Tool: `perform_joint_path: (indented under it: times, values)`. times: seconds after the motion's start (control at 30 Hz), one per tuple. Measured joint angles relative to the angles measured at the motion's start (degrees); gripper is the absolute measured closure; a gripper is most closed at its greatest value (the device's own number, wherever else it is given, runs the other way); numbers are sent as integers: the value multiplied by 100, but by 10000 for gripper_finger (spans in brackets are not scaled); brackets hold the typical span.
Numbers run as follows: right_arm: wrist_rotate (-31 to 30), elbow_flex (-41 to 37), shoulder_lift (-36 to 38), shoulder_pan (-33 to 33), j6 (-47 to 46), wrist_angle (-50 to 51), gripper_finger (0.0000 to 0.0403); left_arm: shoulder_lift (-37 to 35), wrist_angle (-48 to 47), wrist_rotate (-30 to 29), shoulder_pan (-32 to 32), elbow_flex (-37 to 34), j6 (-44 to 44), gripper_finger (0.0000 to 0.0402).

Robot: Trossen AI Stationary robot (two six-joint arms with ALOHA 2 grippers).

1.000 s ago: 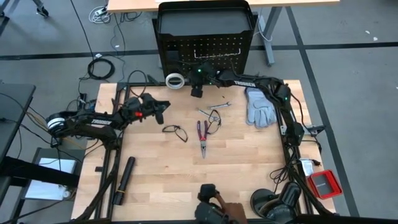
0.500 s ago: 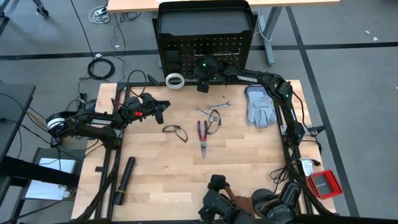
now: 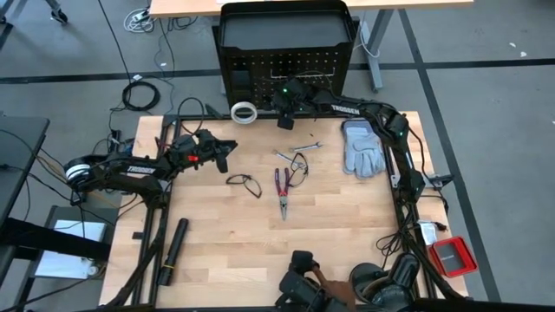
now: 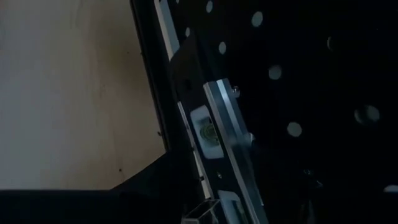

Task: Hang tools onto peg board
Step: Remove the black spirit level from the black pegboard

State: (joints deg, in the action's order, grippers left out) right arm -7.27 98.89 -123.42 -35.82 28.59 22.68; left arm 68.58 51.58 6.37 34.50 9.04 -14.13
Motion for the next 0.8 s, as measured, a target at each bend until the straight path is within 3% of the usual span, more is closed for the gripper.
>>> perform_joint_path:
  times: [0.8]
  values:
    - [-702,-31,-13,598,536,29,225,0,-9,63,0,4,-2,324]
